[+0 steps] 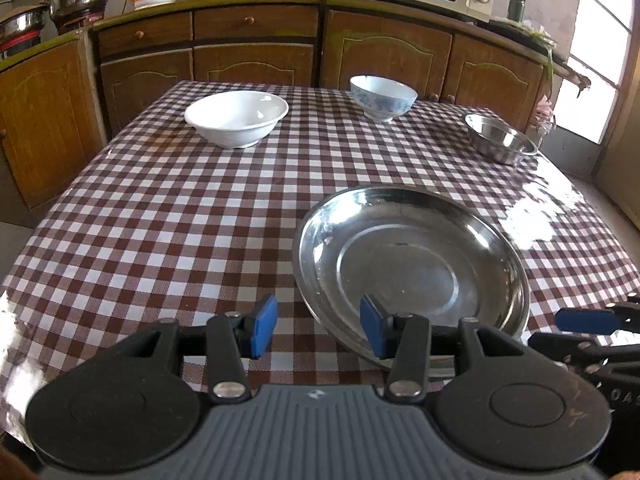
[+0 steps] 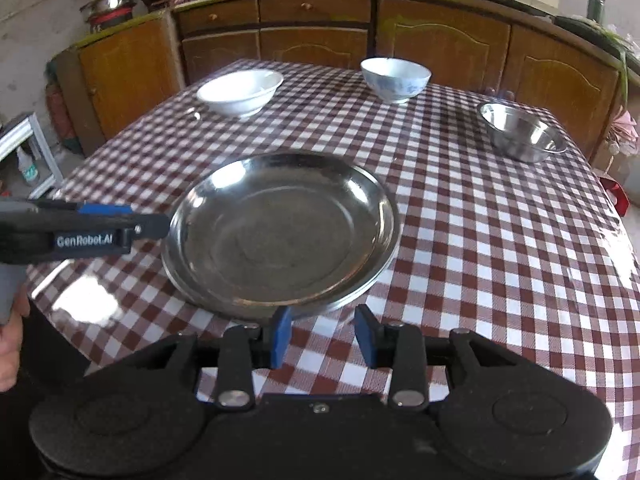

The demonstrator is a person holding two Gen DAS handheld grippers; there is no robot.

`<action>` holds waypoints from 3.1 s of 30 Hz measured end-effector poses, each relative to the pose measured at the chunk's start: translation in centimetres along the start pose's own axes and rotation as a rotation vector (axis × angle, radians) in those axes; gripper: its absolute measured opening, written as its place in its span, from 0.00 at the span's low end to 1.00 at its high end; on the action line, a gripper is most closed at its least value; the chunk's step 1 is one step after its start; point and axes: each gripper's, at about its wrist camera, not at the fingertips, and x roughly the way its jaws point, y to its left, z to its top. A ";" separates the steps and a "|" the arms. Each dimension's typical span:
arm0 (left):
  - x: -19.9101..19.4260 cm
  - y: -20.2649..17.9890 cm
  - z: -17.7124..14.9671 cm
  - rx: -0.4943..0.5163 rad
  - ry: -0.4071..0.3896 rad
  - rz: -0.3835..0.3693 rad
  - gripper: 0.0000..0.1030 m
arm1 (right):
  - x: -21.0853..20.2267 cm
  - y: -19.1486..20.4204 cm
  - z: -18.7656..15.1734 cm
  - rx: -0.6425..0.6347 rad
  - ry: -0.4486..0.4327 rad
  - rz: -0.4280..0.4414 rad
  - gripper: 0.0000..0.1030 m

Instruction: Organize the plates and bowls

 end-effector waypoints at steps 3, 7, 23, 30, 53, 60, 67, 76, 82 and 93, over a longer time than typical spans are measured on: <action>0.3 0.2 0.4 -0.005 0.001 0.002 0.52 | 0.0 -0.4 0.7 0.020 -0.031 -0.016 0.64; 1.0 0.5 1.0 -0.004 0.006 0.021 0.59 | 0.8 -1.7 1.7 0.086 -0.039 -0.006 0.66; 4.5 1.1 1.9 0.000 0.068 0.033 0.69 | 4.1 -3.8 2.8 0.158 -0.001 -0.031 0.66; 6.2 0.7 1.9 0.017 0.100 0.020 0.70 | 5.7 -4.6 2.8 0.191 0.022 -0.016 0.66; 8.2 0.4 2.7 -0.015 0.086 -0.025 0.34 | 8.5 -5.2 3.5 0.261 0.007 -0.001 0.26; 7.7 -0.5 3.9 -0.003 0.057 -0.024 0.34 | 7.5 -5.8 4.4 0.249 -0.029 -0.022 0.26; 7.8 -2.0 5.4 0.018 0.033 -0.028 0.34 | 6.7 -7.1 5.2 0.250 -0.054 -0.042 0.26; 7.9 -3.8 7.3 0.028 0.000 -0.044 0.34 | 5.8 -8.9 6.8 0.248 -0.089 -0.074 0.26; 9.0 -5.0 8.1 0.038 -0.002 -0.049 0.34 | 6.3 -10.3 7.5 0.247 -0.095 -0.096 0.26; 11.7 -6.6 9.6 0.047 -0.005 -0.051 0.34 | 8.5 -12.9 8.8 0.257 -0.097 -0.122 0.26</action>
